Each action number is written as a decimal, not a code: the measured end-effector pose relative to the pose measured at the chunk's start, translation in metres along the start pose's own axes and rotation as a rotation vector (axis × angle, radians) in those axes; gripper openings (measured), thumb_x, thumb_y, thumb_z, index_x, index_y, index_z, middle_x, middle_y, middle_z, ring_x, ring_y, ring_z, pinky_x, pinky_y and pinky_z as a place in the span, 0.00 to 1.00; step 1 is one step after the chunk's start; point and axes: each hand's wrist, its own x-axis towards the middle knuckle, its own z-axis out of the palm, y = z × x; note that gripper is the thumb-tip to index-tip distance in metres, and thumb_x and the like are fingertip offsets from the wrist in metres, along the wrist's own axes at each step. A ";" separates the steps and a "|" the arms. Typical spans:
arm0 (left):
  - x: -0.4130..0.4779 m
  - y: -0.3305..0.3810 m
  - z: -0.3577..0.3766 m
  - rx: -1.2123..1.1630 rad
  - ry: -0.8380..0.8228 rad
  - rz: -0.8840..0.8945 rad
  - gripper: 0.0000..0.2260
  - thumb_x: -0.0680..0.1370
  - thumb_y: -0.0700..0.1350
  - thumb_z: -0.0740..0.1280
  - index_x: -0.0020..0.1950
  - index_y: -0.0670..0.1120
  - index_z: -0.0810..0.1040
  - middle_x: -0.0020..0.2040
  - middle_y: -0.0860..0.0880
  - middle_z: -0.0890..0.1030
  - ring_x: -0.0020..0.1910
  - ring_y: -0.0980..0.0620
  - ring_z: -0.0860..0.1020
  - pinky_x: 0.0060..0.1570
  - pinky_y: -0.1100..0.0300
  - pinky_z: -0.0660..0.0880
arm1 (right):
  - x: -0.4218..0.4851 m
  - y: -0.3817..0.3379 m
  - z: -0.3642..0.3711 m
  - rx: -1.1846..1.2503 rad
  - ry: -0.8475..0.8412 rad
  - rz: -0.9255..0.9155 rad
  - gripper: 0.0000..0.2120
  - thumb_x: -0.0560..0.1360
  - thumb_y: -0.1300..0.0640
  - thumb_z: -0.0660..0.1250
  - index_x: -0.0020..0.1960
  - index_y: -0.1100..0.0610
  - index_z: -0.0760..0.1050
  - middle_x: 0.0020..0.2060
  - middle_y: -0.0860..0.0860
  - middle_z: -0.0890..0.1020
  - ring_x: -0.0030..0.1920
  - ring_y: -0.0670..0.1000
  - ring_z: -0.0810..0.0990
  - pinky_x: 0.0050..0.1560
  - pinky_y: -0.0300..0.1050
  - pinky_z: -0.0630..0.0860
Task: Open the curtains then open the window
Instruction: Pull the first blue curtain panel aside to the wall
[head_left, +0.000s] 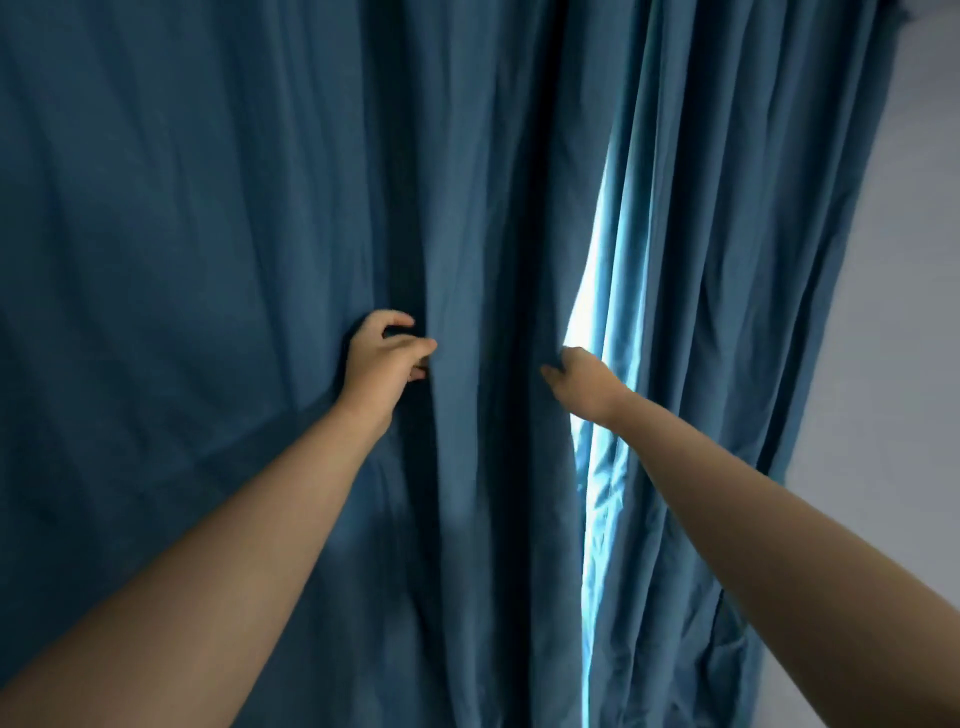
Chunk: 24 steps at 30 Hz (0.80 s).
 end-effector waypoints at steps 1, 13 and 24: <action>-0.001 0.003 0.000 -0.037 -0.066 -0.039 0.12 0.73 0.31 0.63 0.49 0.47 0.73 0.34 0.46 0.77 0.31 0.53 0.76 0.36 0.60 0.75 | 0.000 -0.002 -0.001 0.053 -0.077 0.003 0.15 0.78 0.58 0.59 0.34 0.58 0.61 0.33 0.53 0.70 0.38 0.56 0.70 0.36 0.44 0.67; -0.008 0.033 -0.005 0.302 -0.176 0.137 0.14 0.73 0.31 0.59 0.49 0.45 0.80 0.45 0.46 0.82 0.44 0.53 0.79 0.47 0.61 0.74 | -0.014 -0.036 0.060 0.715 -0.160 0.009 0.26 0.64 0.58 0.77 0.58 0.58 0.71 0.54 0.52 0.82 0.51 0.50 0.82 0.51 0.44 0.79; -0.026 0.001 -0.050 0.736 0.532 0.481 0.33 0.67 0.41 0.71 0.70 0.43 0.65 0.69 0.40 0.66 0.68 0.40 0.64 0.68 0.51 0.59 | -0.017 -0.052 0.047 0.437 0.038 0.105 0.08 0.70 0.69 0.56 0.42 0.65 0.73 0.37 0.56 0.76 0.39 0.56 0.74 0.38 0.47 0.73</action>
